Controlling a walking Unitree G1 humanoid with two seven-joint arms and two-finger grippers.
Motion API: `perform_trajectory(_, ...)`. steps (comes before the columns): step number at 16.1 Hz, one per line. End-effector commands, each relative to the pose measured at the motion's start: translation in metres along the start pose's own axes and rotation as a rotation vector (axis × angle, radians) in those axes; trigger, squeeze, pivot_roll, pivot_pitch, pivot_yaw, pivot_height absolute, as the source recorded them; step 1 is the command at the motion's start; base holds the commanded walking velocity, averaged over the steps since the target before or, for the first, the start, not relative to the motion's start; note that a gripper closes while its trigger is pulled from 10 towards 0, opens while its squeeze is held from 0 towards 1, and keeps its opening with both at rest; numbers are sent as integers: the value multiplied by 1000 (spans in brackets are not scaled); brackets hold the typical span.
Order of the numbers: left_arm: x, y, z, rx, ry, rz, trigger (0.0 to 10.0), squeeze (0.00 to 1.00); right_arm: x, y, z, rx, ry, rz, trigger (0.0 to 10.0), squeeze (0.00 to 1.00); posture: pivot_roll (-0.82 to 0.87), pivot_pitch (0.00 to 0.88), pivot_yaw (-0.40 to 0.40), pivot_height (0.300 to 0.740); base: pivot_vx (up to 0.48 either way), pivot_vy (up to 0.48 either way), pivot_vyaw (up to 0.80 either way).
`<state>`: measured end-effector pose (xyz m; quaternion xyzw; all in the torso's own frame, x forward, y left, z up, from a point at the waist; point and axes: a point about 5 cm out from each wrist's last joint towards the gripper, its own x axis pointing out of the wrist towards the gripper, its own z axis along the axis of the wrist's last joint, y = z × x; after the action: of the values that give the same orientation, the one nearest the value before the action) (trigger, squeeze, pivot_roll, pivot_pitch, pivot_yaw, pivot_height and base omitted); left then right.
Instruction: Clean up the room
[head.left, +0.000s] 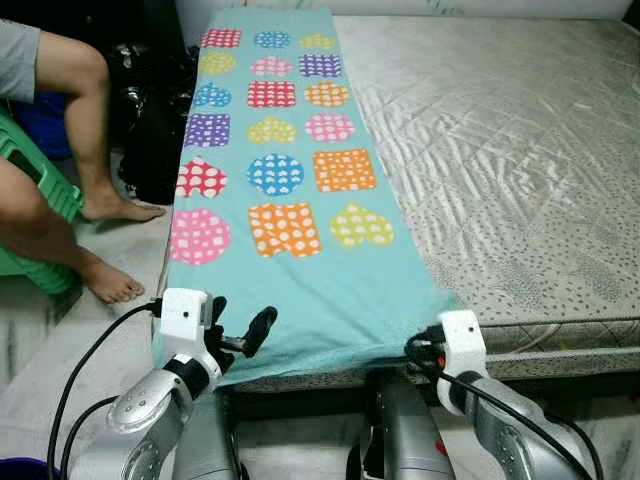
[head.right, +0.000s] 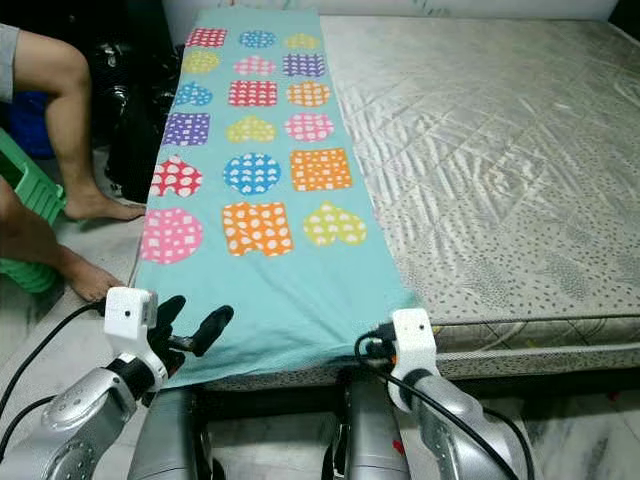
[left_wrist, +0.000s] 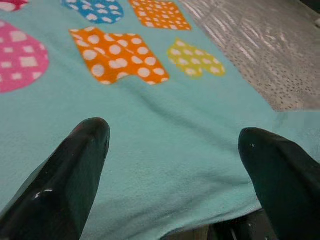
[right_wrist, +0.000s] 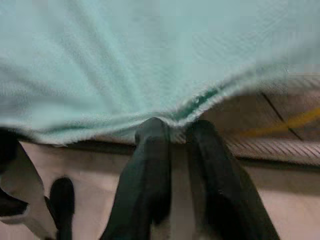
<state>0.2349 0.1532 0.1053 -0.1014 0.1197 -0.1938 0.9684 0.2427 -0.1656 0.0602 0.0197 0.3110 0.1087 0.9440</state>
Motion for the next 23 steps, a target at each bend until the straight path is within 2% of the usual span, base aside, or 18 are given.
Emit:
perform_trajectory(1, -1, 1, -3, 11, 23, 3, 10000, 0, -3, 0, 0, -11, 13, -5, 10000, 1000, 0, 101, -29, 542, 0, 0, 0)
perform_trajectory(3, -1, 1, -4, 9, 25, 4, 10000, 0, -1, -3, 0, -7, 31, -19, 10000, 1000, 2, 102, -31, 542, 0, 0, 0)
perform_trajectory(5, -1, 1, -4, 8, 26, 4, 10000, 0, 2, -12, 4, -47, 35, -68, 10000, 1000, 3, 100, -31, 542, 0, 0, 0)
perform_trajectory(7, -1, 2, -4, 9, 27, 5, 10000, 0, 1, -19, 4, -94, 44, -122, 10000, 1000, 0, 98, -29, 542, 0, 0, 0)
perform_trajectory(8, -1, 3, -4, 12, 28, 6, 10000, 0, -2, -28, 4, -156, 42, -184, 10000, 1000, -3, 98, -30, 542, 0, 0, 0)
perform_trajectory(9, 0, 5, -3, 12, 17, 17, 10000, 0, -5, -40, 14, -219, -25, -274, 10000, 1000, -9, 99, -28, 542, 0, 0, 0)
perform_trajectory(10, 1, 5, -3, 12, 14, 20, 10000, 0, -6, -42, 17, -227, -43, -291, 10000, 1000, -9, 99, -28, 542, 0, 0, 0)
perform_trajectory(11, 2, 7, 1, 11, -20, 40, 10000, 0, -8, -41, 37, -181, -150, -291, 10000, 1000, -16, 98, -27, 542, 0, 0, 0)
perform_trajectory(13, 2, 8, 3, 12, -21, 39, 10000, 0, -9, -32, 42, -192, -148, -216, 10000, 1000, -18, 99, -25, 542, 0, 0, 0)
perform_trajectory(16, 3, 7, 0, 9, -13, 29, 10000, 0, -5, -14, 18, -132, -15, -29, 10000, 1000, -30, 95, -24, 542, 0, 0, 0)
perform_trajectory(18, 4, 6, -1, 7, -14, 26, 10000, 0, -2, -7, 18, -111, -24, -12, 10000, 973, -29, 92, -24, 542, 0, 0, 0)
perform_trajectory(19, 5, 5, -1, 8, -14, 23, 10000, 0, 0, 0, 18, -105, -9, 23, 10000, 843, -29, 90, -24, 542, 0, 0, 0)
perform_trajectory(20, 6, 5, 0, 8, -15, 20, 10000, 0, 4, 8, 15, -86, 18, 45, 10000, 569, -29, 90, -24, 542, 0, 0, 0)
perform_trajectory(23, 8, 5, 0, 6, -11, 12, 10000, 0, 15, 35, 22, 3, 21, 107, 10000, 565, -28, 102, -24, 542, 0, 0, 0)
